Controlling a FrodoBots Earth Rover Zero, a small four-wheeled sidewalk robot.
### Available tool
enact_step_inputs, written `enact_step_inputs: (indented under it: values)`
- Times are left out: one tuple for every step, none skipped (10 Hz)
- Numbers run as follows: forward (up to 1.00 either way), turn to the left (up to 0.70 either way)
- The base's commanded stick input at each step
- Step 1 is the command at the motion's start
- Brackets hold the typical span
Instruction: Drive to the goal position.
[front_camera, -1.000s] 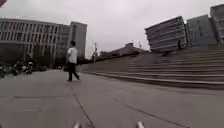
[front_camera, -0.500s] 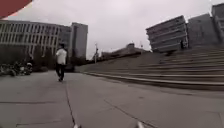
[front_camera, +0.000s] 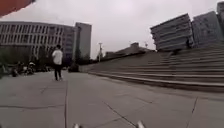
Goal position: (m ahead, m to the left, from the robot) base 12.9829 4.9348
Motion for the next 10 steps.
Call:
enact_step_inputs:
  values:
    - [0.70, 0.14]
    - [0.70, 0.14]
    - [0.70, 0.14]
    - [0.70, 0.14]
    - [0.70, 0.14]
    - [0.70, 0.14]
    - [0.70, 0.14]
    - [0.70, 0.14]
    - [0.70, 0.14]
    - [0.70, 0.14]
